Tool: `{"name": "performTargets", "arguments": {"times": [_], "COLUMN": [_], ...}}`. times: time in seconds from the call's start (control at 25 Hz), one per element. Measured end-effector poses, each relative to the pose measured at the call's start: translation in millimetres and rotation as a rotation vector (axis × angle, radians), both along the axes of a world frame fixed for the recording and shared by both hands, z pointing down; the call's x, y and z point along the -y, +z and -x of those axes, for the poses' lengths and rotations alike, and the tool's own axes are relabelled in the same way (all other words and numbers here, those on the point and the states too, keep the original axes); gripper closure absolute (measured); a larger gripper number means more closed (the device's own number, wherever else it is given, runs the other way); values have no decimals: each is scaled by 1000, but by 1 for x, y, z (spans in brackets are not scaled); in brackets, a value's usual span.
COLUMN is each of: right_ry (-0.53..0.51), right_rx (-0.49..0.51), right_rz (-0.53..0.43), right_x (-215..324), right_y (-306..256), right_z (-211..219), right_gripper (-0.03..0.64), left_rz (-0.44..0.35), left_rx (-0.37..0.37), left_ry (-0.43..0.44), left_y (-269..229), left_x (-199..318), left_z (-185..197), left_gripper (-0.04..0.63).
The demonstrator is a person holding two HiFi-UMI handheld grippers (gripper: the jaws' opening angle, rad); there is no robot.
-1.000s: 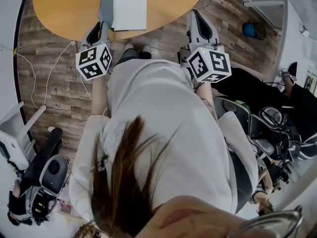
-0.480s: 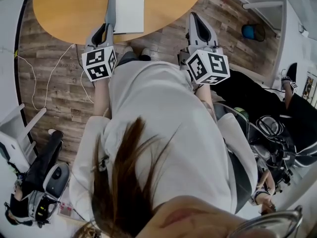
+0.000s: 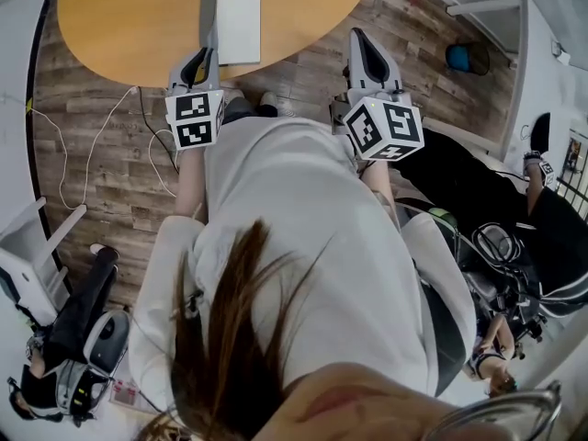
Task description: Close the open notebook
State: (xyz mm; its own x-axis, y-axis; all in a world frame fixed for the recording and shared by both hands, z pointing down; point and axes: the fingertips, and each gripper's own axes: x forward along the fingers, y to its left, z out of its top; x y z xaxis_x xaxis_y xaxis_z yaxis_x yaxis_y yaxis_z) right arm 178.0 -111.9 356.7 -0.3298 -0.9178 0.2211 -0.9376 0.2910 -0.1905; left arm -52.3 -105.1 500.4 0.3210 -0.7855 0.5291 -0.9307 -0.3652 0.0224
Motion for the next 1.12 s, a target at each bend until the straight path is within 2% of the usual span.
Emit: {"name": "performTargets", "arguments": {"times": [0.28, 0.84, 1.12], "right_ry": [18, 70, 66], "right_rx": [-2, -22, -21], "right_rz": [6, 11, 19], "right_x": [-6, -14, -16], "right_y": [2, 3, 5], "right_z": [-11, -30, -26], "right_gripper": [614, 614, 614], "left_rz": [17, 85, 109], "left_rx": [70, 119, 133], "left_ry": [94, 235, 266], "left_y": [14, 65, 81], "left_x": [-2, -6, -7], "left_z": [-25, -64, -73], "left_gripper": [538, 540, 539]}}
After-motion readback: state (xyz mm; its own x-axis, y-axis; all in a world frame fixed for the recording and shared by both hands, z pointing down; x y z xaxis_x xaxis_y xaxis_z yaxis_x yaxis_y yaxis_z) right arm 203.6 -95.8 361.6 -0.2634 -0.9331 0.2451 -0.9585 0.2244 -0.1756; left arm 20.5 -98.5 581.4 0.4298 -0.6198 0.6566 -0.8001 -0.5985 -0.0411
